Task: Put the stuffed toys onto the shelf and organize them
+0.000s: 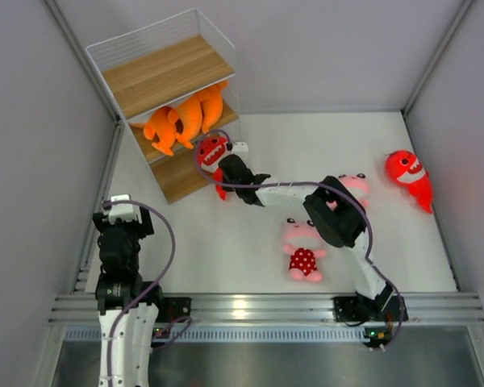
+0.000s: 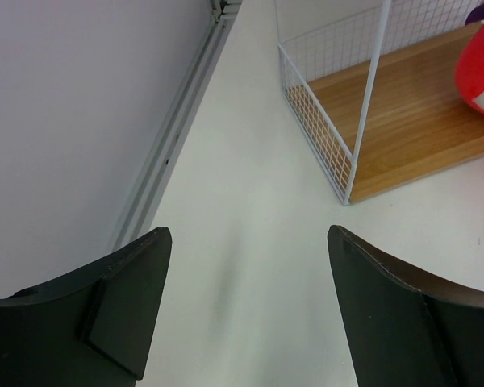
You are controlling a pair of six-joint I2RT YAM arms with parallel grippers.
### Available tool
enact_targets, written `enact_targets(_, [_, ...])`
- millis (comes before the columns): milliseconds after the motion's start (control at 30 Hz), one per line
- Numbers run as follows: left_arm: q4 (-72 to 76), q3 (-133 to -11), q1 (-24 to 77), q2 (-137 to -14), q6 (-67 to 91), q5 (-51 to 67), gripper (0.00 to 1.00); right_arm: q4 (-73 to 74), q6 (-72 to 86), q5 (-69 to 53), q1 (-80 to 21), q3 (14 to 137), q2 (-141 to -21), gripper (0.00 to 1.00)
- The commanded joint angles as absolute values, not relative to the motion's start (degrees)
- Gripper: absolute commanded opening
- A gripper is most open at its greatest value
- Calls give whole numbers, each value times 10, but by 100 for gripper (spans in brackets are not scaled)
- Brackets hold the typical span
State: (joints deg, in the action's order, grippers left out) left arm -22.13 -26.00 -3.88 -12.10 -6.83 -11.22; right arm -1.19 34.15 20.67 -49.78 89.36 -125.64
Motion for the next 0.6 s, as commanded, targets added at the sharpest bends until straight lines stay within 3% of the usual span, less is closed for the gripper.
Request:
enact_targets(0, [-178,-242,-47,-107,-40,-117,84,-72,302,229,-502,932,-1241,0])
enact_targets(233, [-158,-224,-61,-84,-30,-130,85,-73,276,234,-498,1028,-1300,0])
enact_targets(333, [-156,-221,-63,-74,-33,-118,85,-74,274,254,-497,1051,-1321,17])
enact_targets(433, [-155,-217,-63,-69,-38,-120,86,-97,267,273,-495,1065,-1336,23])
enact_targets(567, [-155,-217,-63,-62,-40,-117,86,-91,251,279,-491,1095,-1356,46])
